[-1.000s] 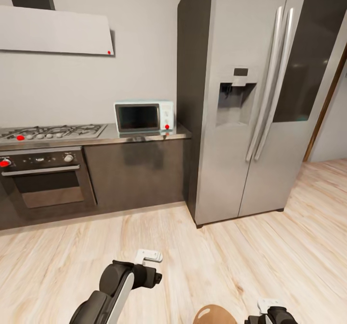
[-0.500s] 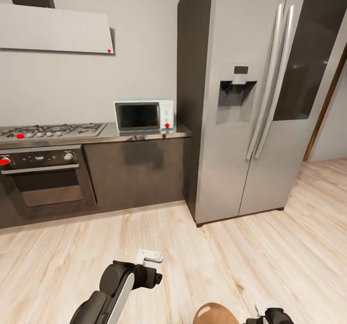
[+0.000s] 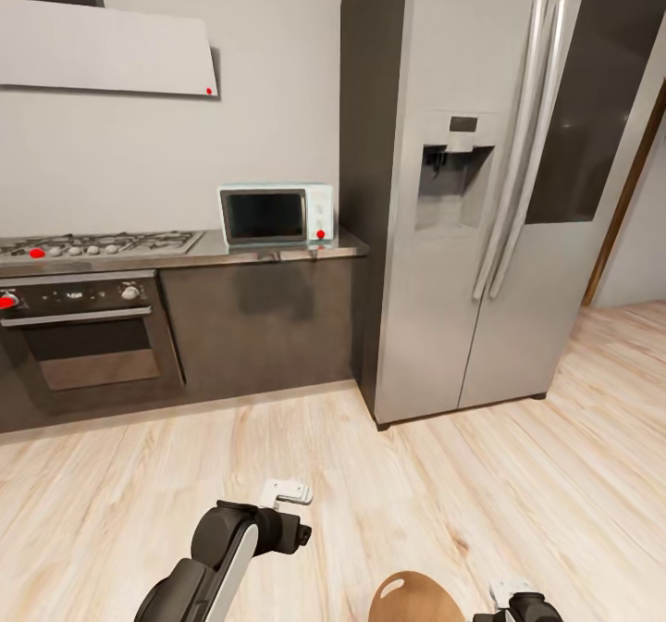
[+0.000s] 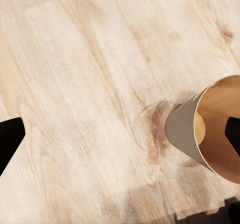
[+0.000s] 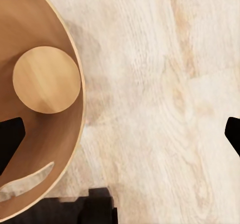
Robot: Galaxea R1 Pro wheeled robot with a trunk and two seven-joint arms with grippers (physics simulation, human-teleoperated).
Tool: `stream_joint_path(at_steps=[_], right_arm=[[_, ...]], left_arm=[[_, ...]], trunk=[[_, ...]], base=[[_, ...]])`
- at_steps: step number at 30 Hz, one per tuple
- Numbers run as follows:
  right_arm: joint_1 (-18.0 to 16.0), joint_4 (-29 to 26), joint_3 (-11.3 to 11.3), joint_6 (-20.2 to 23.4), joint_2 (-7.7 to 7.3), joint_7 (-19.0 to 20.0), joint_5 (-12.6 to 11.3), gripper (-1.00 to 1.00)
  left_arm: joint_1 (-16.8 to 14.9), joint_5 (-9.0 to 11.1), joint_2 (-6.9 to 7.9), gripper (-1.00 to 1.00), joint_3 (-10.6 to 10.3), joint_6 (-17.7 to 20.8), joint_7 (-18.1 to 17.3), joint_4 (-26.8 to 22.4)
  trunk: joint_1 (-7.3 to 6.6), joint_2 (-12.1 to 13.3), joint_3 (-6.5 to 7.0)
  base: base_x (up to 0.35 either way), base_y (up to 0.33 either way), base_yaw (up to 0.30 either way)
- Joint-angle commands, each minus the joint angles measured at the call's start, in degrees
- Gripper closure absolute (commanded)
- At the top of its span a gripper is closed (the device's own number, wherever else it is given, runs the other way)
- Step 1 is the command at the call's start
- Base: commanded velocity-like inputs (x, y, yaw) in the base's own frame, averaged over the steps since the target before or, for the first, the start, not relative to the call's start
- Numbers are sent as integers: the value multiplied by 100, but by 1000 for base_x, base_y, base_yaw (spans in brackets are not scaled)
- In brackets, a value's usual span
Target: Put the three can of soda from the living room inside the tash can in the kitchen.
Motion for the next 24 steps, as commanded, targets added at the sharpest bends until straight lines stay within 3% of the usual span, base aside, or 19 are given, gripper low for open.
stream_joint_path(at_steps=[1,9,13,17,24], right_arm=[[0,0,0,0,0,0,0,-100],[-16,-7,7,6,109,-7,6,-100],[-38,-2,9,8,176,-6,8,-100],[-43,6,9,9,193,1,9,-100],[-47,35,9,9,185,20,4,-100]], left_arm=[[0,1,0,-100,-1,-1,-1,1],[0,9,0,-100,-5,-3,3,2],[0,6,0,-100,-4,-8,-1,2],[0,9,0,-100,-6,-11,-3,3],[0,6,0,-100,-7,-12,3,1]], trunk=[[1,-1,0],[1,-1,0],[89,-162,-72],[176,-322,-144],[176,-322,-144]], base=[[0,0,0],[0,0,0],[0,0,0],[0,0,0],[0,0,0]])
